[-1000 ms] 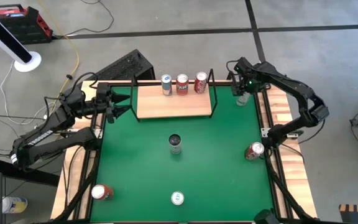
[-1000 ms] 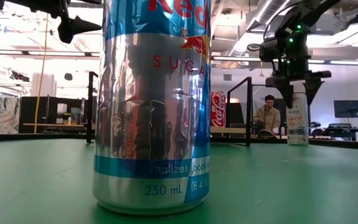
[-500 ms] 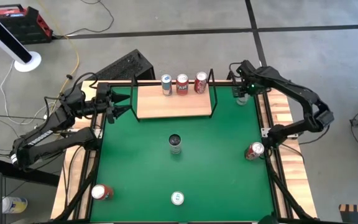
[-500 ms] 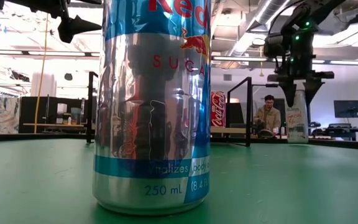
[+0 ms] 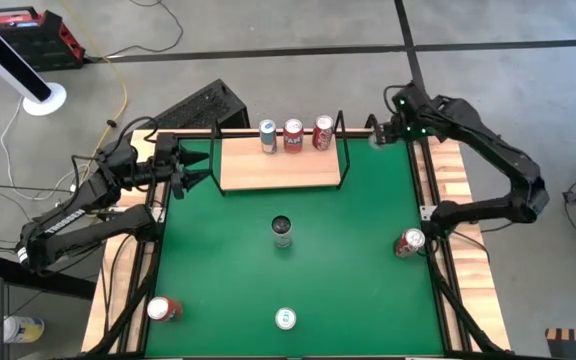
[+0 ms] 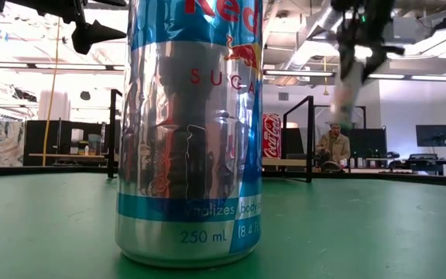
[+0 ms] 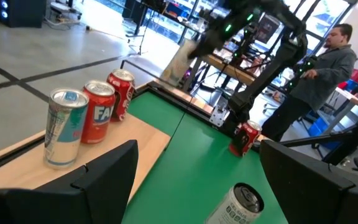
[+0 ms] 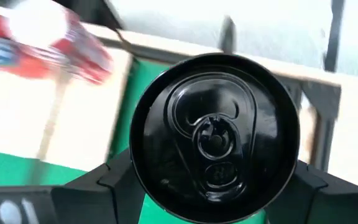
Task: Place canned beverage on shelf
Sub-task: Put the top white soda can on the shelf
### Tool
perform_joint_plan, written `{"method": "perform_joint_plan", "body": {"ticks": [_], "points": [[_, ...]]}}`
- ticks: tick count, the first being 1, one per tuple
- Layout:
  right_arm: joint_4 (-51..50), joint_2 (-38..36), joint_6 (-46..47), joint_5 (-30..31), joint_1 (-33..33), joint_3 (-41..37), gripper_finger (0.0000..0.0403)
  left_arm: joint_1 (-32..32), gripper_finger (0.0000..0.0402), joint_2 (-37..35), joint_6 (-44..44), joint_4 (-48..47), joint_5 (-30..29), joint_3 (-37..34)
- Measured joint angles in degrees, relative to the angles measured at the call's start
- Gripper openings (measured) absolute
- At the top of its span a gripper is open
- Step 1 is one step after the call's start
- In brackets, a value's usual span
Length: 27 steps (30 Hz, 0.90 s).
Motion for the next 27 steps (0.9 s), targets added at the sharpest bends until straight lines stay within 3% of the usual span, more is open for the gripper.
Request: {"method": "perform_joint_plan", "body": {"ticks": [8, 15, 20, 27], "points": [[1.5, 4.8, 0.9, 6.9, 15.3, 19.7, 0.0276, 0.0, 0.0320, 0.0, 0.0, -1.5, 2.5, 0.0], [8.6, 18.1, -0.9, 7.3, 27.0, 33.1, 0.0276, 0.0, 0.0320, -0.8, 0.2, -1.8, 3.5, 0.0], [9.3, 30.1, -4.2, 6.3, 29.3, 43.3, 0.0275, 0.0, 0.0320, -0.9, 0.2, -2.5, 5.6, 0.0], [9.2, 43.3, -8.2, -1.6, 29.2, 56.7, 0.0275, 0.0, 0.0320, -0.9, 0.2, -6.0, 6.6, 0.0]]}}
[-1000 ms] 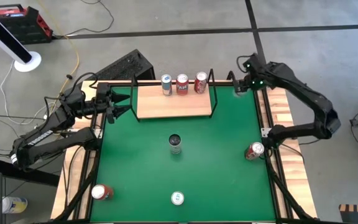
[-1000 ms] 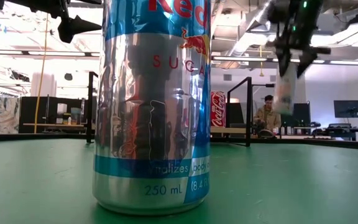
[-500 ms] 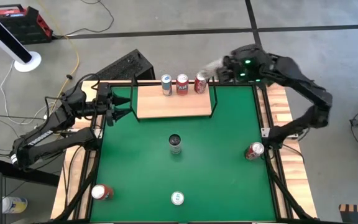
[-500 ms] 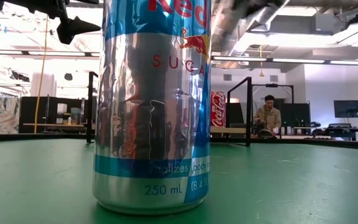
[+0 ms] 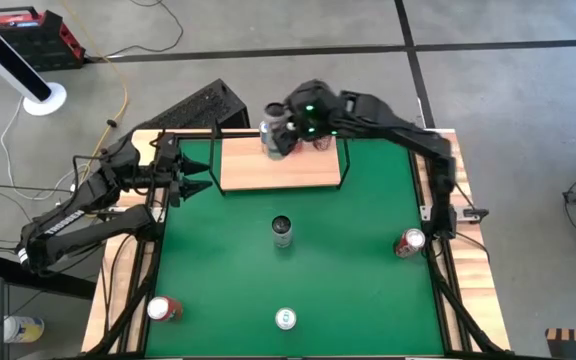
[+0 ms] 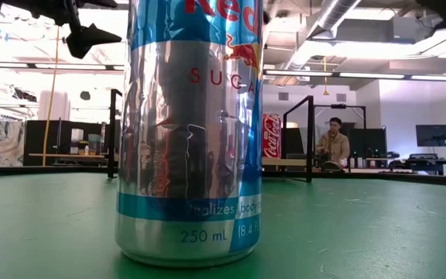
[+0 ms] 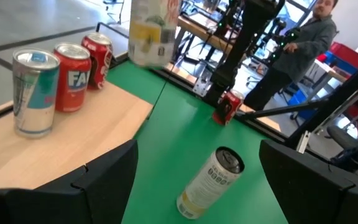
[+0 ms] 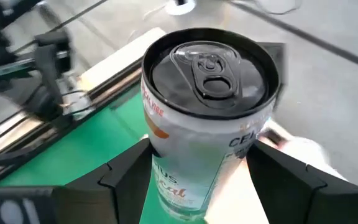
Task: Place canned beverage on shelf
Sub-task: Put the top white soda can on the shelf
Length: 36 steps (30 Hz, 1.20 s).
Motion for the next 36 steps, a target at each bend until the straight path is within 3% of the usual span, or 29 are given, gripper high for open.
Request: {"method": "perform_joint_plan", "body": {"ticks": [4, 14, 36], "points": [[2.9, 2.0, -0.8, -4.8, -0.9, -1.4, 0.0275, 0.0, 0.0320, 0.0, 0.0, -0.2, 0.1, 0.0], [2.6, 7.2, -5.1, -7.0, -1.7, -1.3, 0.0275, 0.0, 0.0320, 0.0, -0.8, -0.6, -2.4, 0.0], [-7.4, 8.6, -12.9, -6.5, -2.4, -1.2, 0.0266, 0.0, 0.0320, 0.1, 0.8, -4.7, -6.8, 0.0]]}}
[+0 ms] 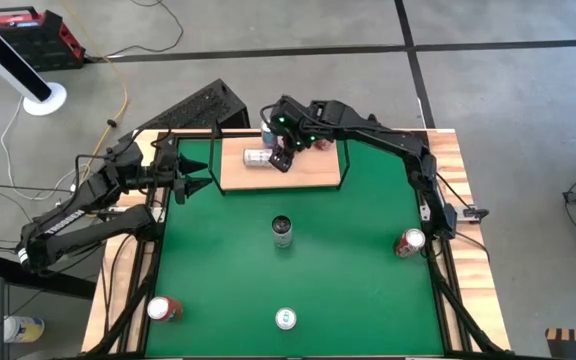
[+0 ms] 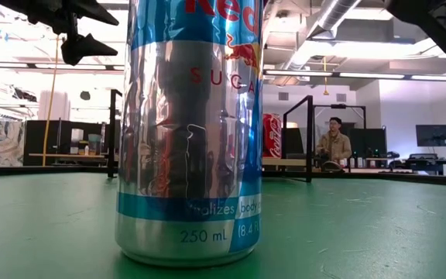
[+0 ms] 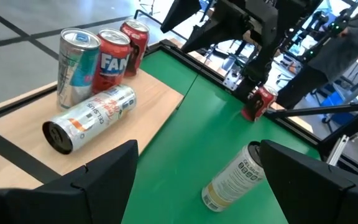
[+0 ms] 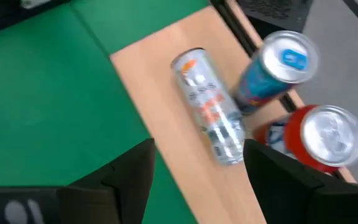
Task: Place canned beverage on shelf
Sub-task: Put the top white soda can on the shelf
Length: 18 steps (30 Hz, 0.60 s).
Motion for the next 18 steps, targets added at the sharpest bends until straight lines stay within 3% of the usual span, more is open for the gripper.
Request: {"method": "perform_joint_plan", "body": {"ticks": [9, 18], "points": [[-2.5, 0.0, -1.0, -1.6, 1.5, 0.0, 0.0205, 0.0, 0.0320, 0.0, 0.0, -0.1, 0.0, 0.0], [-12.0, -0.9, -0.9, -2.9, 4.6, -0.1, 0.0110, 0.0, 0.0320, 1.3, 3.0, -2.8, 0.0, 0.0]]}}
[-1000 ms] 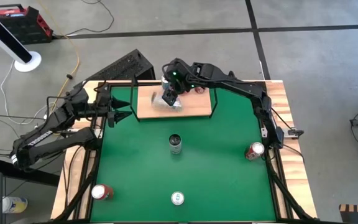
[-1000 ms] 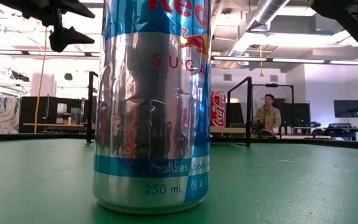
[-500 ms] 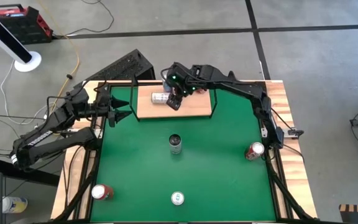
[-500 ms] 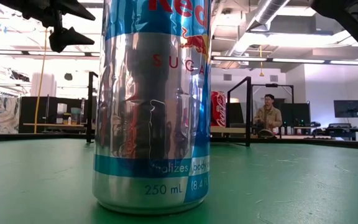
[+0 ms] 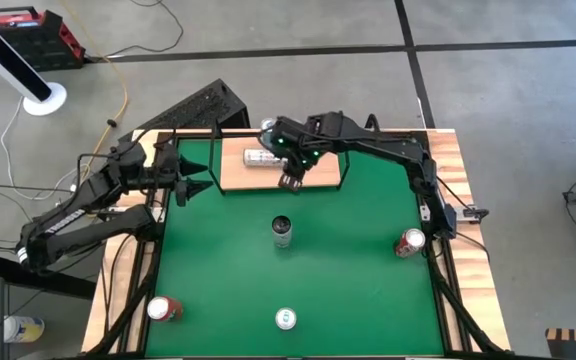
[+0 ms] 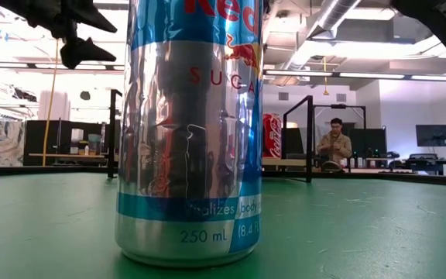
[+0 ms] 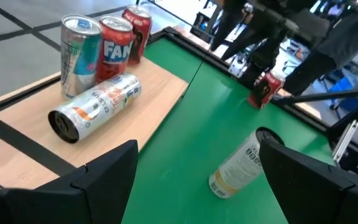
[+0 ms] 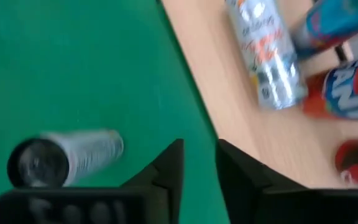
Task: Place canned beverage on shelf
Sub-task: Put the top white soda can on the shelf
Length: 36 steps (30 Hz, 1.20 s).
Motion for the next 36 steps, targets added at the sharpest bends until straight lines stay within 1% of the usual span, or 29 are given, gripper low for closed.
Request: {"method": "perform_joint_plan", "body": {"ticks": [3, 5, 7, 9, 12, 16, 18, 21, 23, 25, 27, 31, 33, 36], "points": [[-3.4, -1.1, 0.9, 0.0, 0.3, 0.0, 0.0071, -0.5, 0.0320, 3.0, 1.7, 0.6, 0.1, 0.0], [-6.5, -2.3, 1.9, 0.2, 0.7, 0.0, 0.0048, -1.4, 0.0320, 5.7, 3.8, 3.0, 0.6, 0.0], [-9.3, -3.5, 2.5, 2.1, 1.1, -0.1, 0.0026, -2.3, 0.0320, 9.3, 7.0, 4.8, 0.4, 1.0], [-11.0, -5.5, 3.8, 4.6, 1.7, -0.1, 0.0014, -2.8, 0.0320, 13.8, 11.3, 5.7, -0.8, 3.6], [-12.4, -8.7, 5.2, 8.1, 2.6, -0.1, 0.0018, -2.4, 0.0320, 21.4, 18.2, 5.9, -1.6, 8.3], [-12.4, -13.2, 6.1, 8.9, 3.8, 0.0, 0.0044, -0.5, 0.0320, 31.8, 25.3, 5.3, -0.6, 14.4], [-12.3, -15.6, 6.1, 10.4, 4.9, -1.1, 0.0049, 0.7, 0.0320, 36.6, 28.3, 3.3, 0.7, 17.2], [-12.2, -20.4, 7.1, 13.7, 6.4, -6.8, 0.0045, 2.3, 0.0320, 42.9, 33.2, 0.5, 1.0, 21.1], [-11.0, -24.6, 8.6, 15.1, 6.7, -12.9, 0.0037, 3.4, 0.0320, 46.8, 35.5, -0.8, 0.3, 23.3], [-7.1, -29.6, 9.1, 15.8, 6.5, -20.4, 0.0027, 4.2, 0.0320, 50.4, 37.3, -1.8, -0.1, 25.4], [-0.7, -34.5, 9.1, 14.7, 6.1, -27.7, 0.0018, 4.9, 0.0320, 53.8, 39.0, -2.6, -0.5, 27.3], [9.0, -42.4, 9.1, 8.4, 4.6, -39.1, 0.0018, 5.8, 0.0320, 59.3, 41.7, -4.0, -3.7, 30.2], [11.4, -45.1, 9.4, 6.4, 3.9, -42.9, 0.0029, 6.0, 0.0320, 61.5, 43.3, -5.1, -5.4, 31.4], [12.0, -47.9, 10.5, 6.0, 2.8, -46.4, 0.0043, 6.0, 0.0320, 64.3, 45.6, -6.6, -7.0, 32.9]]}}
